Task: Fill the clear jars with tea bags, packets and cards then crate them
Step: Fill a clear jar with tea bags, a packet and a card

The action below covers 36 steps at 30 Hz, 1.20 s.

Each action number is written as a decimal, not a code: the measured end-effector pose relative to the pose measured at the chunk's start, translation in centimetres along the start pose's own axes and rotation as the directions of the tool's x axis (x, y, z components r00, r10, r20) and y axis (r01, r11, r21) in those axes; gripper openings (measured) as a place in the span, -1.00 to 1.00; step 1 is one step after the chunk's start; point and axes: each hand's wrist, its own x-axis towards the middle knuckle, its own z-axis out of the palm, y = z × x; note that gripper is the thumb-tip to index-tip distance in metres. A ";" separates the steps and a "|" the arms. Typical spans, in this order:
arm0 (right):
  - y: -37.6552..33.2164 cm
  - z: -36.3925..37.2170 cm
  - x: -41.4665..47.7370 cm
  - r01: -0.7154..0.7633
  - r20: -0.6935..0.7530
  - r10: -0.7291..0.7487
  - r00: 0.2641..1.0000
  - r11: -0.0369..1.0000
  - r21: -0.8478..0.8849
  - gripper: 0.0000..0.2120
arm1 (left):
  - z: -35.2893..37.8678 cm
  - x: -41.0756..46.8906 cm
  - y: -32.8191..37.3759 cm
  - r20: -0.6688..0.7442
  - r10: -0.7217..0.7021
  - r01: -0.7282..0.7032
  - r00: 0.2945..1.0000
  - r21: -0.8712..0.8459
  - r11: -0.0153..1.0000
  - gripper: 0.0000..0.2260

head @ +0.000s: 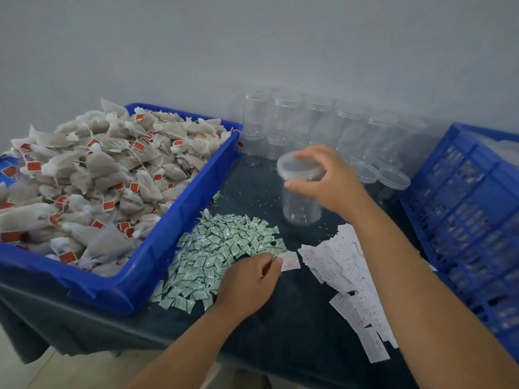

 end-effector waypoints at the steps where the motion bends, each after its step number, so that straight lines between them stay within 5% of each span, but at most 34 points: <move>1: -0.2 0.0 -2.0 -0.031 0.136 0.031 0.990 1.000 -0.007 -0.43 | 0.0 0.0 0.0 -0.002 -0.003 0.003 1.000 -0.002 1.000 -0.60; 4: 0.8 2.2 -8.5 -0.098 0.262 0.104 0.960 0.995 -0.035 -0.22 | -0.2 0.0 0.1 -0.007 -0.028 0.028 1.000 -0.069 0.997 -0.67; 9: 2.4 8.0 -16.2 -0.224 -0.042 0.268 0.963 0.874 0.430 0.09 | -0.4 -0.6 0.1 -0.033 -0.022 0.014 0.999 -0.220 0.975 -0.46; 19: 3.3 11.2 -20.0 -0.208 -0.083 0.261 0.962 0.894 0.398 -0.07 | -1.6 -1.5 2.4 -0.149 0.117 -0.170 0.982 -0.430 0.887 -0.62; 21: 3.5 11.0 -20.0 -0.158 -0.081 0.220 0.972 0.869 0.469 -0.11 | -3.0 -1.5 3.8 -0.141 0.319 -0.347 0.937 -0.287 0.893 -0.49; 24: 4.1 10.6 -19.9 -0.115 -0.096 0.193 0.977 0.843 0.525 -0.19 | -5.3 -0.6 6.9 0.129 0.547 -0.555 0.827 0.034 0.831 -0.28; 28: 3.4 10.6 -19.6 -0.109 -0.106 0.180 0.978 0.873 0.476 -0.35 | -5.5 -0.7 9.8 0.275 0.621 -0.677 0.734 0.210 0.706 -0.45; 32: 3.2 10.8 -19.5 -0.010 -0.235 0.093 0.968 0.943 0.334 -0.51 | -3.7 -2.0 10.6 0.123 0.530 -0.544 0.839 0.172 0.821 -0.63; 36: 3.6 11.3 -19.2 -0.149 -0.250 0.161 0.955 0.987 0.064 -0.56 | -2.2 -3.5 10.8 -0.141 0.271 -0.246 0.952 0.172 0.954 -0.66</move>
